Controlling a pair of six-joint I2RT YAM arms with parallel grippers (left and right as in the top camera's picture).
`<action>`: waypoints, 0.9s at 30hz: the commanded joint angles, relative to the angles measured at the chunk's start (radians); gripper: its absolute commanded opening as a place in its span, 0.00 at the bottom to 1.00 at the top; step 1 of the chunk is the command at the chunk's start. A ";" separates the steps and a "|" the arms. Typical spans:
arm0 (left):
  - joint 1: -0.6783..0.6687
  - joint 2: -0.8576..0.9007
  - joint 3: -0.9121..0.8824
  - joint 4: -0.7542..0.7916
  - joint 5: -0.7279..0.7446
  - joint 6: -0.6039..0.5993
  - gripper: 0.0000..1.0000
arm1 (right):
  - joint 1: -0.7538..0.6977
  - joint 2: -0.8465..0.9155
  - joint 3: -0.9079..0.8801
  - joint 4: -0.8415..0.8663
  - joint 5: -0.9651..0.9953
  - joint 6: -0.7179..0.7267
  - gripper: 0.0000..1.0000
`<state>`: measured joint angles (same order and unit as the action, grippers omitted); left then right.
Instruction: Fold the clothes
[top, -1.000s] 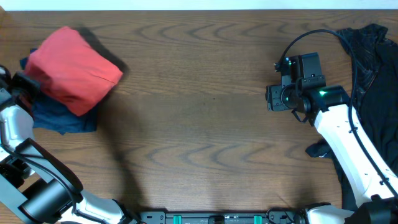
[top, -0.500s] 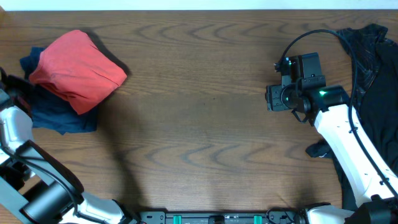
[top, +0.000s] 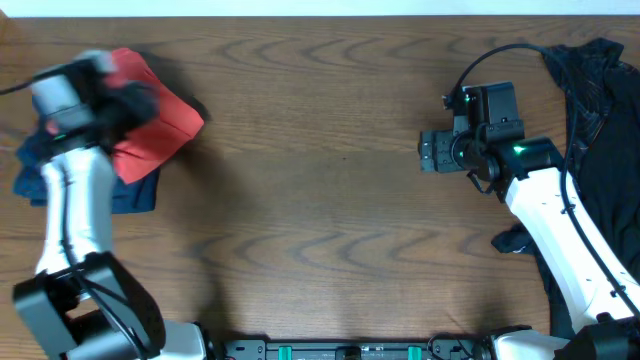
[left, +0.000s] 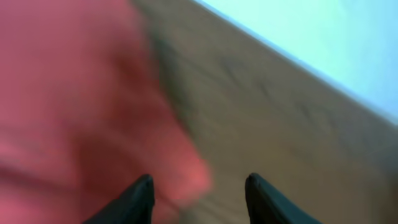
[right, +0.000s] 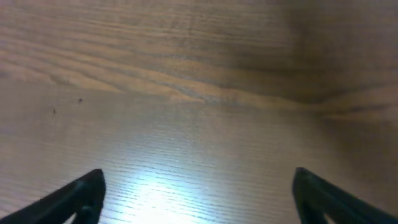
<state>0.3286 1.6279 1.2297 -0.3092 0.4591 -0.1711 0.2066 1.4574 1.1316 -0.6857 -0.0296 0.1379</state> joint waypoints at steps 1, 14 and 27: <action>-0.143 -0.005 0.005 -0.084 -0.073 0.108 0.54 | -0.006 -0.003 0.011 0.012 0.002 0.034 0.99; -0.455 -0.053 0.005 -0.445 -0.296 0.126 0.95 | -0.146 0.002 0.011 0.070 -0.091 0.025 0.99; -0.455 -0.520 -0.073 -0.638 -0.416 0.109 0.95 | -0.203 -0.135 -0.009 -0.127 -0.017 0.094 0.99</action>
<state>-0.1261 1.2068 1.2045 -0.9436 0.1196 -0.0551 -0.0025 1.4014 1.1297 -0.8135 -0.0731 0.1986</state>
